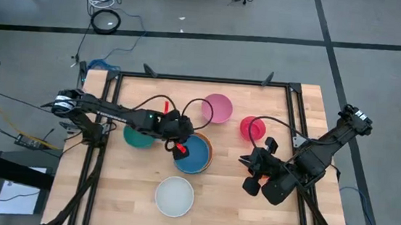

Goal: Nest bowls inside each other
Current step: Stack the dark blue bowl on top of the orange bowl, then stack the pink bowl on top of the blue bowl

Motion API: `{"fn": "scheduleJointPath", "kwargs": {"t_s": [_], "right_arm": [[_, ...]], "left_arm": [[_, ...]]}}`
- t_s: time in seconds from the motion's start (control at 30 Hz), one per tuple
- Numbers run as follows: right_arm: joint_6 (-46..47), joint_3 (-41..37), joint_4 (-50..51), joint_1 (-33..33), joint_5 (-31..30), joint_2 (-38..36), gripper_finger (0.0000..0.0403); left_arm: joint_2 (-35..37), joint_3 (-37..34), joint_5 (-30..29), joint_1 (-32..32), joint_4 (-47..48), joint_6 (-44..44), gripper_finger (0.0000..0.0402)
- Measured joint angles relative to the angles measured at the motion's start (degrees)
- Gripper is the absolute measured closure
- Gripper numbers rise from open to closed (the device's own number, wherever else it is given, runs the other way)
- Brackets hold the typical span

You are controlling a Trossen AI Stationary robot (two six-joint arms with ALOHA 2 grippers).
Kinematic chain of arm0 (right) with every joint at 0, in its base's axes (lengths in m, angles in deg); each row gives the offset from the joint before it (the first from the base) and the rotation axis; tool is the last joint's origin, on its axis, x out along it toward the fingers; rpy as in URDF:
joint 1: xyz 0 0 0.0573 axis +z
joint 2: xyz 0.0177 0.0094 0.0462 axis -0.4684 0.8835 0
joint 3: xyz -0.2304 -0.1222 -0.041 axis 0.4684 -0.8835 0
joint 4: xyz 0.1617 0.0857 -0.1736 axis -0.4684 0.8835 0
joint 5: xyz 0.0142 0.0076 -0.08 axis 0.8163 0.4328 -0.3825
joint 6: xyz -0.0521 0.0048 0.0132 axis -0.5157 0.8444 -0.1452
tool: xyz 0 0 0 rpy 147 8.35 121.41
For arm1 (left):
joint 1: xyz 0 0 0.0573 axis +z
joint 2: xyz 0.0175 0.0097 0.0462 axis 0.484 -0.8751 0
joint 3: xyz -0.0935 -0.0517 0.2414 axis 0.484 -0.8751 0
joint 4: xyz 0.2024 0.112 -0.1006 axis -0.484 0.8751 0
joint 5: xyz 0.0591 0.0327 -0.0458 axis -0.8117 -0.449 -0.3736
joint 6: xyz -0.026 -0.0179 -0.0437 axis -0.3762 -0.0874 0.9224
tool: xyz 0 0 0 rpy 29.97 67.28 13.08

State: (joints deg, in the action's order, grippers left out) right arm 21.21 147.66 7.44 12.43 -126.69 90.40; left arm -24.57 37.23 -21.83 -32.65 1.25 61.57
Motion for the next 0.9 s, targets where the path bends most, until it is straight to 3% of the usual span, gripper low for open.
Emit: {"fn": "scheduleJointPath", "kwargs": {"t_s": [0.4,0.57,0.77,0.9], "right_arm": [[-0.6,0.0,1.0,-1.6,0.4,0.0,0.0336],[-7.4,-1.0,1.5,-6.2,-0.2,0.0,0.032],[-19.9,-1.4,0.3,-16.4,0.0,0.0,0.0285],[-30.8,-1.4,-3.7,-24.6,6.5,0.0,0.0261]], "left_arm": [[0.0,4.7,2.4,-0.2,2.7,-0.4,0.0288],[0.3,13.5,1.7,-2.3,12.9,-2.1,0.0285],[2.0,23.1,-6.8,-7.0,31.1,-0.5,0.0285],[5.7,23.7,-10.8,-10.2,42.9,7.3,0.0285]]}}
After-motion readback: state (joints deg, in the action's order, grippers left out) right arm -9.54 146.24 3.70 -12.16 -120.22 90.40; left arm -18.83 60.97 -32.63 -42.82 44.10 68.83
